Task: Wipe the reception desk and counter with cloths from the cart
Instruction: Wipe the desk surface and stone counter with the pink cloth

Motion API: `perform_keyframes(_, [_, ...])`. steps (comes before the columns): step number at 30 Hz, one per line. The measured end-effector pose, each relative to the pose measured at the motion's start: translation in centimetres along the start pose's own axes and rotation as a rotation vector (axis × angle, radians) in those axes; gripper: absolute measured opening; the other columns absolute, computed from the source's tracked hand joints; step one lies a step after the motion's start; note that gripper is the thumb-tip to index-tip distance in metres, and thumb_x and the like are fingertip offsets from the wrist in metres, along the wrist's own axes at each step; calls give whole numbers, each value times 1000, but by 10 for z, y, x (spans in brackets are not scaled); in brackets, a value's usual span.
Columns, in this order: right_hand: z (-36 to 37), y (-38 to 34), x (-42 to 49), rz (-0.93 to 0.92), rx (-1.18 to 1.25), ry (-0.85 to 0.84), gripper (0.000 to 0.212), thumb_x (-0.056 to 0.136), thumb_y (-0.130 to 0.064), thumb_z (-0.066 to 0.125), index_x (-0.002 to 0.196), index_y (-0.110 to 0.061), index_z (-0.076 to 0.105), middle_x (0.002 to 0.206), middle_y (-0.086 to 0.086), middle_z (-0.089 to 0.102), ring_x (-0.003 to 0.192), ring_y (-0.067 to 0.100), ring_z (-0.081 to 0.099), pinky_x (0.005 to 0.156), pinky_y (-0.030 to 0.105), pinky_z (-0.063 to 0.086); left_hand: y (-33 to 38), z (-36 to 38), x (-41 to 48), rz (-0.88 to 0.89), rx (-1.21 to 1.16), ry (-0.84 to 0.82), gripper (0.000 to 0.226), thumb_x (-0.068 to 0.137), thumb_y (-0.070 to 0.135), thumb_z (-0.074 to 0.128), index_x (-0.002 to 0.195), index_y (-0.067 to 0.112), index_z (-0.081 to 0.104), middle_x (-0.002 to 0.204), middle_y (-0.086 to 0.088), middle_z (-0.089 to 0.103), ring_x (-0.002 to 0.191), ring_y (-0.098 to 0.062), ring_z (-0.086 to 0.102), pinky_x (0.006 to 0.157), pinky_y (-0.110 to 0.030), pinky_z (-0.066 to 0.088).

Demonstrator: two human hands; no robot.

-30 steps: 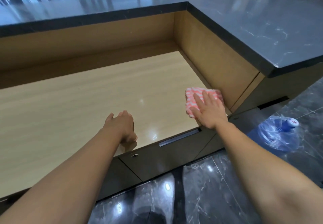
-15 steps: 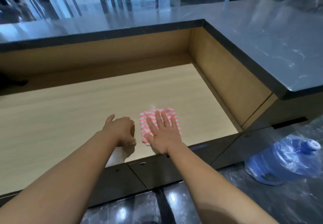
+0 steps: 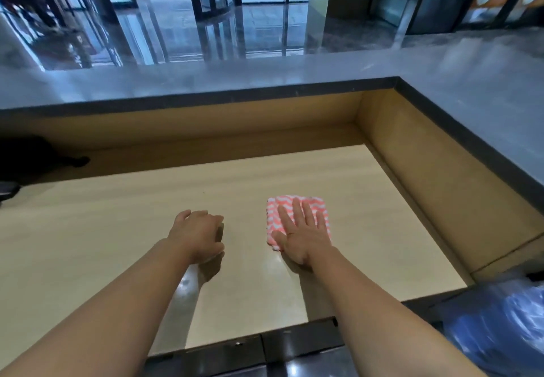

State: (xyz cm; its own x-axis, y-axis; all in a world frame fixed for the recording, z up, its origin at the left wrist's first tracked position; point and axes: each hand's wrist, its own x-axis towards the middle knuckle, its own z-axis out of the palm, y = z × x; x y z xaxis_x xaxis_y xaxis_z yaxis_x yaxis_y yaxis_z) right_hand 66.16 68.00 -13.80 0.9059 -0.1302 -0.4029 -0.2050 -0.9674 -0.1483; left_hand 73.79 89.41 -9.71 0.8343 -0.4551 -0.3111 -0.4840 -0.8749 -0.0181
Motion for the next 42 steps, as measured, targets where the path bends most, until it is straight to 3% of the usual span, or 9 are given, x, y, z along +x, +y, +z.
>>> perform_keyframes(7, [-33, -39, 90, 100, 52, 20, 64, 103, -52, 17, 153, -31, -16, 158, 4, -30, 145, 25, -28, 117, 49, -15, -66, -12, 63, 73, -6, 52, 52, 87, 42, 56, 135, 22, 46, 138, 1, 46, 133, -18, 38, 113, -37, 19])
perform_keyframes(15, [-63, -64, 171, 211, 80, 32, 63, 101, -54, 15, 155, -31, -9, 161, 7, -21, 147, 27, -23, 118, 50, -13, -133, -24, 108, 47, -55, 59, 68, 84, 51, 57, 143, 22, 37, 152, -2, 33, 141, -18, 27, 115, -36, 15])
perform_keyframes(21, [-92, -117, 210, 303, 18, -51, 60, 102, -49, 16, 149, -17, 34, 157, 17, 24, 146, 36, 13, 117, 52, -2, -174, -25, 104, -44, -53, 63, 84, 72, 67, 60, 138, 20, 40, 146, 0, 40, 137, -17, 33, 109, -39, 21])
perform_keyframes(23, [-97, -147, 219, 255, 2, -80, 57, 102, -45, 19, 141, -17, 48, 149, 15, 41, 138, 34, 32, 114, 49, 10, -184, -23, 99, -62, -59, 51, 81, 67, 70, 60, 129, 21, 45, 137, 1, 46, 128, -17, 40, 103, -38, 24])
perform_keyframes(26, [-95, -201, 230, 120, 22, -113, 55, 102, -45, 22, 138, -17, 52, 148, 9, 46, 135, 30, 41, 108, 43, 25, -195, -20, 90, -65, -52, 30, 74, 60, 76, 60, 112, 24, 48, 120, 5, 51, 117, -16, 46, 96, -38, 25])
perform_keyframes(31, [-75, -271, 235, -158, 16, -83, 54, 101, -51, 22, 136, -25, 52, 143, 6, 51, 130, 29, 46, 103, 44, 33, -200, -6, 81, -78, 10, -88, 106, 62, 78, 62, 145, 21, 29, 159, 1, 22, 146, -14, 19, 112, -44, 12])
perform_keyframes(34, [-71, -262, 240, -199, 25, -95, 56, 100, -54, 20, 143, -29, 45, 151, 0, 42, 138, 24, 37, 110, 42, 26, -194, -8, 86, -101, 41, -139, 101, 62, 75, 66, 141, 20, 35, 154, -1, 30, 143, -16, 24, 112, -45, 14])
perform_keyframes(38, [-85, -206, 237, -108, 24, -100, 67, 98, -62, 20, 149, -24, 39, 160, 1, 25, 148, 21, 17, 120, 41, 4, -184, -17, 92, -126, 34, -195, 84, 61, 70, 73, 123, 21, 46, 125, 4, 46, 125, -16, 41, 108, -42, 19])
perform_keyframes(42, [-99, -127, 236, 118, 1, -94, 68, 100, -58, 18, 146, -14, 43, 156, 8, 34, 145, 24, 27, 118, 38, 14, -186, -15, 90, -140, -8, -189, 84, 60, 71, 73, 122, 22, 44, 121, 6, 44, 122, -15, 43, 110, -45, 17])
